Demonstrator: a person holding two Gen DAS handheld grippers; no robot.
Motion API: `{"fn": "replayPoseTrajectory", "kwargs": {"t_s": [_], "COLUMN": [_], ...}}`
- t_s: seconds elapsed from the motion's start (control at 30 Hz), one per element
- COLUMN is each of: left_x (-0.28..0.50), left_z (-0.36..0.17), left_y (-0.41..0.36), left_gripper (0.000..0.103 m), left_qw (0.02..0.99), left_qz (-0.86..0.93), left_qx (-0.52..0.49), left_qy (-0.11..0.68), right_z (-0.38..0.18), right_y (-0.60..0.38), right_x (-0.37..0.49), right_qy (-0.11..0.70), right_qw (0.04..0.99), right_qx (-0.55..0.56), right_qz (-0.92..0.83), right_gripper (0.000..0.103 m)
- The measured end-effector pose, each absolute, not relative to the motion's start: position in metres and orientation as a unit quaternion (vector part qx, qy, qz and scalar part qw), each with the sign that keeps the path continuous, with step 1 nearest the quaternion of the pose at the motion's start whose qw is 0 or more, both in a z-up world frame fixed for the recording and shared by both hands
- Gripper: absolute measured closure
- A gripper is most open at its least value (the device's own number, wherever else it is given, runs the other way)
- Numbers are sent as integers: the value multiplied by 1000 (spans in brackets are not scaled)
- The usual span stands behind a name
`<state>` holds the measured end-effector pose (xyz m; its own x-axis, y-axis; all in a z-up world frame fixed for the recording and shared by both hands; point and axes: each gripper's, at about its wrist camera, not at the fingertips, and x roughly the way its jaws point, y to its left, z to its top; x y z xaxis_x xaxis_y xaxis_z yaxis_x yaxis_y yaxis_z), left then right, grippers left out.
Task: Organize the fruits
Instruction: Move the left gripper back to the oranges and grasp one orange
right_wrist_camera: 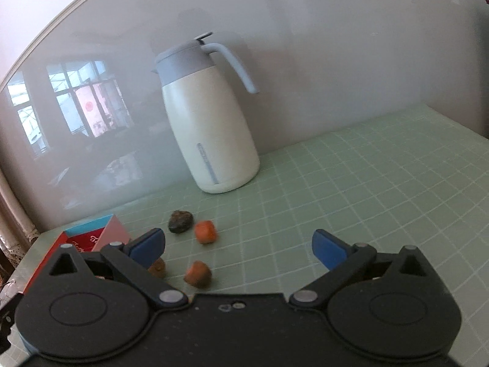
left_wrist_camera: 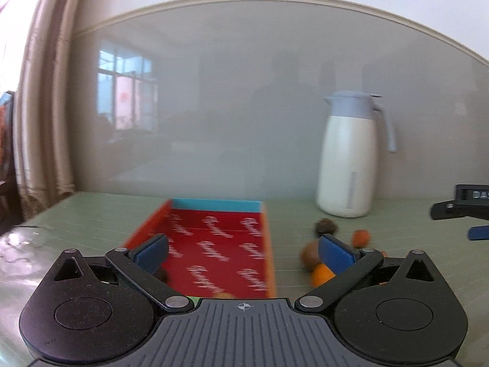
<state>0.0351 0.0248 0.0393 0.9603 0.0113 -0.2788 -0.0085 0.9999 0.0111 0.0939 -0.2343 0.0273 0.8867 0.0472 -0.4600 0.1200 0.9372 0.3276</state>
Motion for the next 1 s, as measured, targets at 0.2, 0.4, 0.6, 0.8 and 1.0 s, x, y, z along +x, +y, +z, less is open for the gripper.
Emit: {"fn": "replayPoseTrajectory", "kwargs": {"t_s": [0.2, 0.4, 0.6, 0.8, 1.0], "left_x": [41, 47, 49, 57, 66], "left_z": [35, 27, 18, 8, -1], "left_y": [-7, -37, -71, -99, -117], "left_gripper": [0, 0, 1, 17, 25], "left_qw": [987, 981, 978, 970, 966], "left_qz": [-38, -58, -81, -105, -109], "left_qx": [6, 14, 31, 45, 39], "left_qy": [157, 186, 190, 214, 232], "right_z": [32, 34, 34, 34, 31], "right_y": [-247, -266, -287, -305, -321], "right_x": [94, 86, 78, 66, 57], "right_qy": [232, 227, 225, 218, 221], "right_qw": [957, 959, 958, 959, 959], "right_qx": [169, 165, 166, 158, 141], "right_qz": [-30, -44, -65, -89, -110], "right_gripper": [0, 0, 0, 0, 0]}}
